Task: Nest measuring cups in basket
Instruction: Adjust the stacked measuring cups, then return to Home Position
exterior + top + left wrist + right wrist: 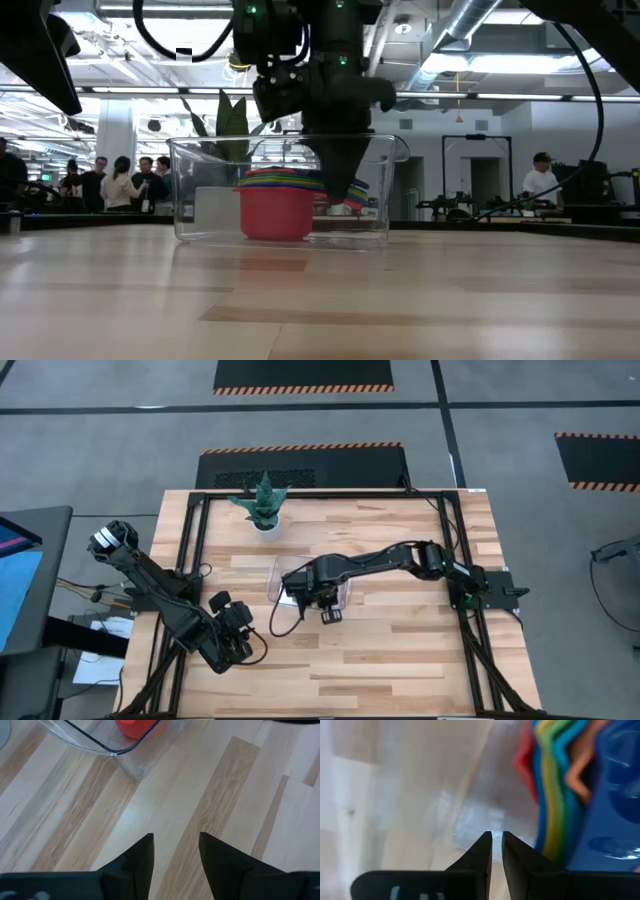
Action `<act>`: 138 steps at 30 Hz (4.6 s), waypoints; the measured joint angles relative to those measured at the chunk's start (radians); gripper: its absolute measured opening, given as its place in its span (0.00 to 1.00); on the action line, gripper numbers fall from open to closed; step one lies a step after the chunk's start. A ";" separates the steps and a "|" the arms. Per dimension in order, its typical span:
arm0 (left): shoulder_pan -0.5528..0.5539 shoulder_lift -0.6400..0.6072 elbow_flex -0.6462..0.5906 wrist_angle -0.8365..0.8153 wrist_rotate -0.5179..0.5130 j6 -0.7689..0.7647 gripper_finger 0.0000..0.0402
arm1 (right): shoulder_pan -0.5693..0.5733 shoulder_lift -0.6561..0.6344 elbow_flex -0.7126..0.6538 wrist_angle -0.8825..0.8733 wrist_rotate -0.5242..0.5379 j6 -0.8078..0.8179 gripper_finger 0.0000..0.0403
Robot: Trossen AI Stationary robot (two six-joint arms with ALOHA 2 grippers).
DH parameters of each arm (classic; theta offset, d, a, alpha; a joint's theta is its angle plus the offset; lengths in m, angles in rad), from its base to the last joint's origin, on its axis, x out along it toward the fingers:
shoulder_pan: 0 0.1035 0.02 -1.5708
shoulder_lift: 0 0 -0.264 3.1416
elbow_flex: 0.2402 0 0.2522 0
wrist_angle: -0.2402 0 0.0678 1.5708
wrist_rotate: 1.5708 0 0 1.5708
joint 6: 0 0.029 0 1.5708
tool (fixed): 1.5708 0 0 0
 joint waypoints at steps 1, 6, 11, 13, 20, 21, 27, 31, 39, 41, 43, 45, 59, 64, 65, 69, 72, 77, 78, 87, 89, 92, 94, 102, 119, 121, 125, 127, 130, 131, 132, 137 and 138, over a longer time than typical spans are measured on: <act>0.000 0.000 0.000 0.000 0.000 0.002 0.36 | -0.001 0.000 0.000 0.000 0.015 0.005 0.16; 0.000 0.000 0.000 0.000 0.000 0.001 0.36 | -0.009 0.000 0.000 -0.001 0.089 0.086 0.16; 0.000 0.000 0.000 0.000 0.000 0.000 0.36 | -0.014 0.000 0.000 -0.001 0.116 0.118 0.16; 0.000 0.000 0.000 0.000 0.000 0.000 0.36 | -0.014 0.000 0.000 -0.001 0.115 0.115 0.16; 0.000 0.000 0.000 0.000 0.000 0.001 0.36 | 0.004 0.000 0.001 -0.032 0.131 0.086 0.16; 0.000 0.000 0.000 0.000 0.000 0.002 0.36 | 0.004 0.000 0.001 -0.031 0.140 0.097 0.16; 0.000 0.000 0.000 0.000 0.000 0.001 0.36 | -0.008 0.000 0.001 -0.014 0.217 0.187 0.16; 0.000 0.000 0.000 0.000 0.000 0.000 0.36 | -0.006 0.000 0.001 -0.026 0.259 0.186 0.16; 0.000 0.000 0.000 0.000 0.000 0.000 0.36 | 0.000 0.000 0.002 -0.049 0.195 0.147 0.16; 0.000 0.000 0.000 0.000 0.000 0.001 0.36 | 0.001 0.000 0.002 -0.068 0.139 0.096 0.16; 0.000 0.000 0.000 0.000 0.000 0.003 0.36 | 0.001 -0.003 0.002 -0.093 0.110 0.079 0.16; 0.000 0.000 0.000 0.000 0.000 0.003 0.36 | 0.002 -0.010 0.002 -0.101 0.110 0.082 0.16; 0.000 0.000 0.000 0.000 0.143 0.000 0.36 | 0.014 -0.231 0.073 -0.151 0.141 0.250 0.16; 0.005 0.000 0.000 0.037 0.089 0.024 0.36 | 0.024 -0.284 0.073 -0.166 0.114 0.287 0.16; 0.009 0.000 0.000 0.058 0.078 0.047 0.36 | 0.030 -0.298 0.073 -0.185 0.114 0.287 0.16; 0.071 0.000 0.000 0.165 0.039 0.284 0.36 | 0.072 -0.368 0.073 -0.285 0.145 0.342 0.16; 0.189 0.000 0.000 0.191 0.047 0.442 0.36 | 0.108 -0.418 0.073 -0.310 0.197 0.388 0.16; 0.418 0.000 0.000 0.172 0.146 0.661 0.36 | 0.166 -0.494 0.073 -0.311 0.361 0.510 0.16; 0.448 0.000 0.000 0.188 0.169 0.707 0.36 | 0.174 -0.503 0.073 -0.313 0.382 0.527 0.16; 0.549 0.001 0.000 0.285 0.215 0.914 0.36 | 0.221 -0.531 0.073 -0.320 0.435 0.600 0.16; 0.555 0.017 0.000 0.284 0.222 0.933 0.36 | 0.228 -0.531 0.073 -0.319 0.437 0.600 0.16; 0.555 0.050 0.001 0.277 0.236 0.952 0.36 | 0.236 -0.531 0.073 -0.320 0.438 0.600 0.16; 0.553 0.080 0.000 0.268 0.259 0.956 0.36 | 0.238 -0.531 0.073 -0.319 0.440 0.600 0.16; 0.541 0.118 0.043 0.278 0.312 0.948 0.36 | 0.233 -0.530 0.072 -0.320 0.462 0.575 0.16; 0.530 0.102 0.656 -0.598 0.300 0.773 0.36 | 0.238 -0.523 0.072 -0.319 0.379 0.409 0.16; 0.527 0.091 0.707 -0.622 0.304 0.768 0.36 | 0.236 -0.522 0.072 -0.319 0.267 0.346 0.16; 0.511 -0.022 0.690 -0.543 0.414 0.955 0.36 | 0.224 -0.567 0.070 -0.196 0.183 0.253 0.16; 0.508 -0.111 0.627 -0.459 0.406 0.967 0.36 | 0.220 -0.620 0.070 -0.158 0.145 0.195 0.16; 0.507 -0.293 0.467 -0.315 0.411 0.960 0.36 | 0.211 -0.716 0.008 -0.072 0.069 0.139 0.16; 0.506 -0.360 0.403 -0.249 0.439 0.960 0.36 | 0.211 -0.751 -0.038 -0.043 0.062 0.139 0.16; 0.504 -0.421 0.329 -0.177 0.471 0.960 0.36 | 0.209 -0.791 -0.094 0.002 0.058 0.137 0.16; 0.506 -0.683 0.013 0.106 0.538 0.885 0.36 | 0.184 -1.095 -0.550 0.358 -0.005 0.136 0.16; 0.507 -0.721 -0.037 0.131 0.539 0.862 0.36 | 0.178 -1.166 -0.660 0.443 -0.035 0.136 0.16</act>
